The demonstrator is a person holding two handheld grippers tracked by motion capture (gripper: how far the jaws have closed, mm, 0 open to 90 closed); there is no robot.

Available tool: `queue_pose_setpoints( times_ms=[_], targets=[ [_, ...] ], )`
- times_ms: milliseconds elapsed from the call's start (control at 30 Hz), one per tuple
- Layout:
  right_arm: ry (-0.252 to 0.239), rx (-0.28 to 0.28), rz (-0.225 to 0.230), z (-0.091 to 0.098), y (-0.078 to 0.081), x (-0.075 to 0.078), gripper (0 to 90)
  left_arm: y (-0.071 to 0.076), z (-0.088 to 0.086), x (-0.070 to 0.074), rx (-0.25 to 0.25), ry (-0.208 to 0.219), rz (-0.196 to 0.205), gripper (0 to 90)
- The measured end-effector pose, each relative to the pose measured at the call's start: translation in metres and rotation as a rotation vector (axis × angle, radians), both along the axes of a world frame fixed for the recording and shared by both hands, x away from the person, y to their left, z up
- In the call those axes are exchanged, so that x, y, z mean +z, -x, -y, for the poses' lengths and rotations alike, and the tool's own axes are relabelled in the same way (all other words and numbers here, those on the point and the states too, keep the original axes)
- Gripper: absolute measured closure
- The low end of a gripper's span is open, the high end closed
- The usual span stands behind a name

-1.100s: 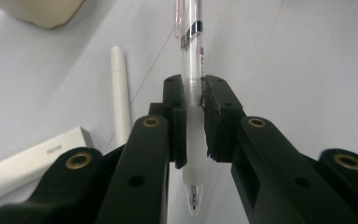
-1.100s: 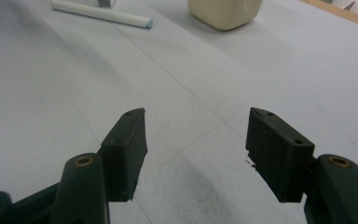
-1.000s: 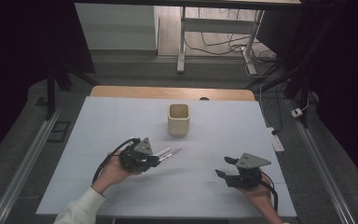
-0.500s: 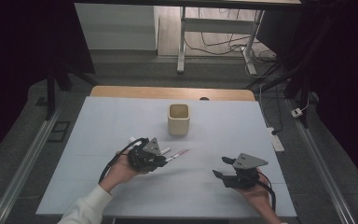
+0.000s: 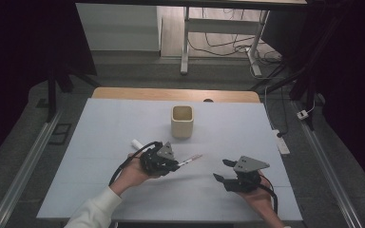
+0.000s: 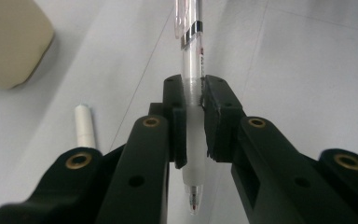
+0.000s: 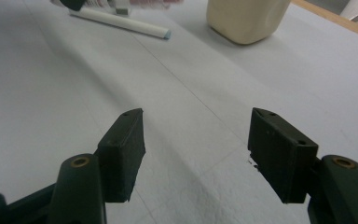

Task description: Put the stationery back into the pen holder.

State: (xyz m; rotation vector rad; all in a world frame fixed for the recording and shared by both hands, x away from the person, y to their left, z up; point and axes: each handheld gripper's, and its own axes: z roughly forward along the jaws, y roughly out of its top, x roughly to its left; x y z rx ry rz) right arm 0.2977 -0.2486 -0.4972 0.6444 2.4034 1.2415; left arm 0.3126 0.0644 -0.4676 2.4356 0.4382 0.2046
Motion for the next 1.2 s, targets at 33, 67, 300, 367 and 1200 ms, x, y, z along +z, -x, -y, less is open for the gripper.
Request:
queue_pose_setpoints(
  times_ms=[33, 67, 300, 367, 1200],
  targets=[
    [-0.005, 0.005, -0.005, -0.002, 0.000, 0.001, 35.7, 0.000, 0.002, 0.000, -0.003, -0.001, 0.001, 78.8],
    [0.002, 0.006, -0.001, -0.004, 0.001, 0.002, 35.7, -0.001, 0.003, -0.001, -0.006, -0.003, -0.001, 78.8],
    [0.020, 0.023, 0.015, -0.016, 0.001, 0.005, 34.8, -0.004, 0.013, -0.006, -0.018, -0.022, -0.003, 78.8],
    [0.028, 0.021, 0.017, -0.018, 0.001, 0.006, 34.7, -0.004, 0.015, -0.006, -0.020, -0.029, -0.003, 78.8],
    [0.214, 0.118, 0.045, -0.069, -0.010, 0.022, 40.2, -0.007, 0.041, -0.012, -0.064, -0.072, -0.010, 78.8]
  ],
)
